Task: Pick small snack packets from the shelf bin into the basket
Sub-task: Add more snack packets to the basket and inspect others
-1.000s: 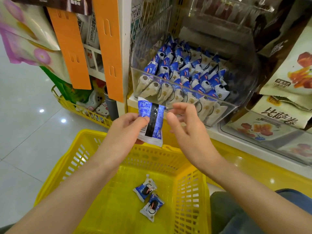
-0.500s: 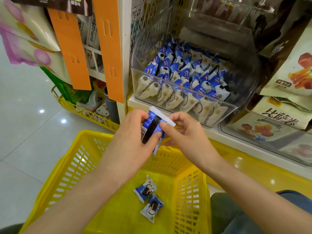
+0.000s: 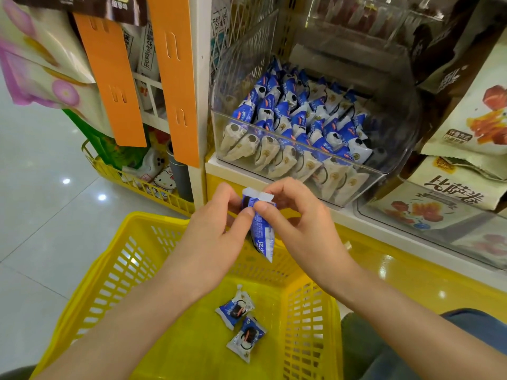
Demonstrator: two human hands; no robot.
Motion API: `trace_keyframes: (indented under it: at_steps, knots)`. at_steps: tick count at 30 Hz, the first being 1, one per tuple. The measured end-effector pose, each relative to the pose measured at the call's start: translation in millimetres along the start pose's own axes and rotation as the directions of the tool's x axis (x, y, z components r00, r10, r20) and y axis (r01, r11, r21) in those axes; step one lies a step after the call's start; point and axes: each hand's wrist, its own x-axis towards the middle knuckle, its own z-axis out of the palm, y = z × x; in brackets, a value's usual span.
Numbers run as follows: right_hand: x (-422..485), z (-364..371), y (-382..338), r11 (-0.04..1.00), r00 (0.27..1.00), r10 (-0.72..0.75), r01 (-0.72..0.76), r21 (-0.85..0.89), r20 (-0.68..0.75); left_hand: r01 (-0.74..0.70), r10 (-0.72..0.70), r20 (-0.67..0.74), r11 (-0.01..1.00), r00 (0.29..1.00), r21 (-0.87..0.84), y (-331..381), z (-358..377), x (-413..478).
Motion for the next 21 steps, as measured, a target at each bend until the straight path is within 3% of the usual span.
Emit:
trace_keyframes:
  at_steps: [5,9,11,15,21]
  knots:
    - [0.3,1.1,-1.0,0.996,0.998,-0.058,0.058,-0.061,0.006,-0.001,0.001,-0.013,1.0,1.0,0.013,0.2,0.3,0.4]
    - [-3.1,3.4,-1.6,0.966,0.985,-0.172,0.172,-0.191,0.017,-0.073,0.086,-0.061,0.98,0.994,0.183,-3.8,1.3,1.2]
    - [-4.6,4.8,-4.0,0.961,0.982,-0.185,0.187,-0.202,0.026,-0.052,0.066,-0.097,0.989,0.993,0.14,-3.7,2.3,2.9]
    - [-3.1,7.5,-8.0,0.999,0.998,-0.043,0.045,-0.028,0.051,-0.072,0.08,-0.193,0.996,0.978,0.05,-4.4,1.8,6.1]
    - [3.1,6.4,-7.4,0.98,0.985,0.144,-0.156,0.123,0.099,-0.054,0.046,-0.144,0.997,0.989,-0.053,-6.2,-0.5,9.2]
